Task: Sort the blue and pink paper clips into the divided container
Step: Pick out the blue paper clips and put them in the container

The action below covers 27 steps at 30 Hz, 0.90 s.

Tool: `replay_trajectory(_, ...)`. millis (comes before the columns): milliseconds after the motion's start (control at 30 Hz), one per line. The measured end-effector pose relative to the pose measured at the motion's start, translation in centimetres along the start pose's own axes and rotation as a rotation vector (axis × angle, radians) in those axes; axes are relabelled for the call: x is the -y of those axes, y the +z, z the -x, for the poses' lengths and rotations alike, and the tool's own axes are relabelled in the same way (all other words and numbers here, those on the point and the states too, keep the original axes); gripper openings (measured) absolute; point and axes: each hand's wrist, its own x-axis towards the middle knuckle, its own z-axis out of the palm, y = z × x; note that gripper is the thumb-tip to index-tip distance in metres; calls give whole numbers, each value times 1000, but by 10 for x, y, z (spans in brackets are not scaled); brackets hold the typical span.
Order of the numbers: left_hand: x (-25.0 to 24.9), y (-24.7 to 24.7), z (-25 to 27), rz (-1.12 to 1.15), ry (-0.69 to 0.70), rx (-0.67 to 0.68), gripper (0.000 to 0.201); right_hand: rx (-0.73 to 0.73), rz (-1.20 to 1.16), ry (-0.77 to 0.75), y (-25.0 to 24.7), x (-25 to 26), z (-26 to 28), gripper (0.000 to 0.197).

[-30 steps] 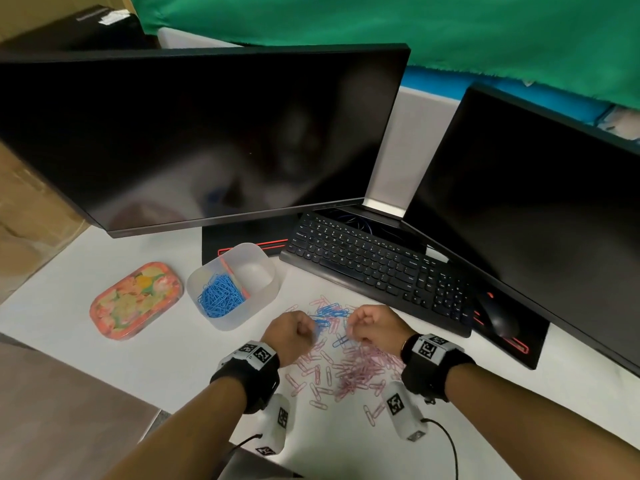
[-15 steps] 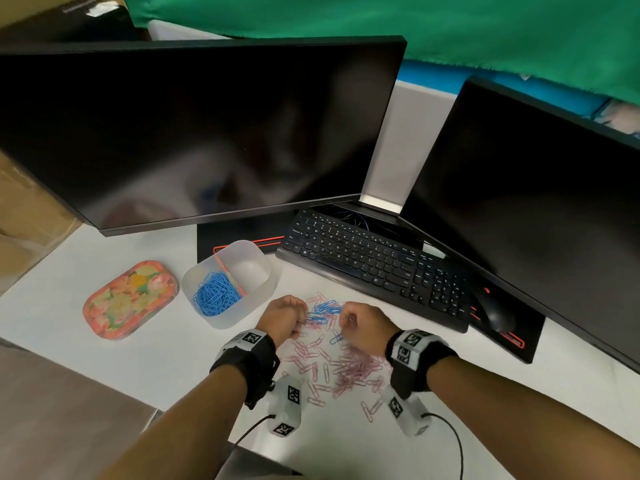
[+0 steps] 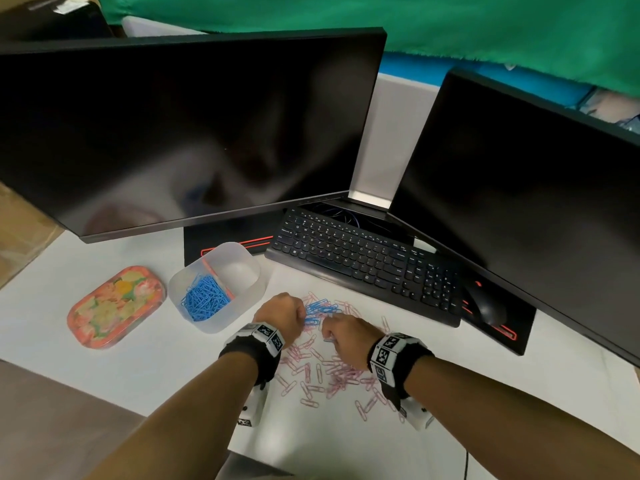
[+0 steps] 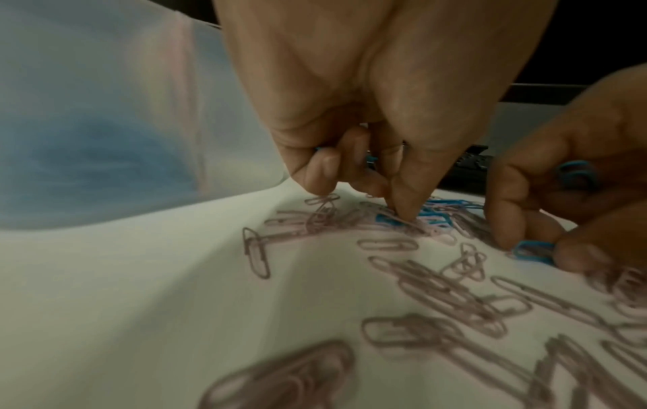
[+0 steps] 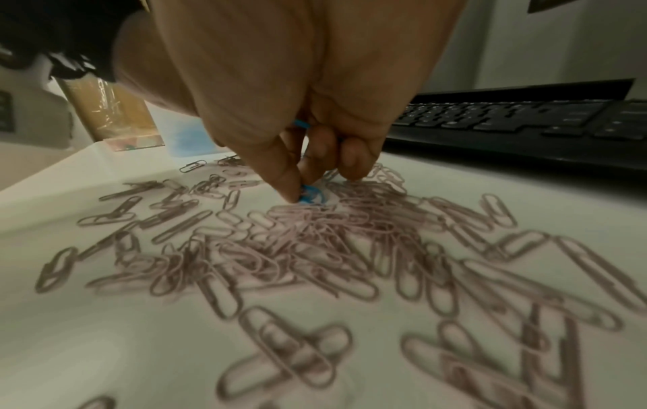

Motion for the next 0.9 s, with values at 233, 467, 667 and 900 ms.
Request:
replay_trajectory(233, -5, -3, -3, -30, -34, 111, 5, -35, -58, 19, 0, -5, 6, 26)
replay_trajectory(467, -1, -2, 4, 145, -49, 77, 7, -114, -242, 114, -11, -5, 6, 20)
replay_trajectory(667, 16, -16, 25, 534, -60, 26, 17, -118, -993, 306, -25, 10, -11, 22)
replay_trajectory(900, 40, -62, 65, 1526, -280, -53, 26, 98, -1355, 280, -52, 91, -44, 19)
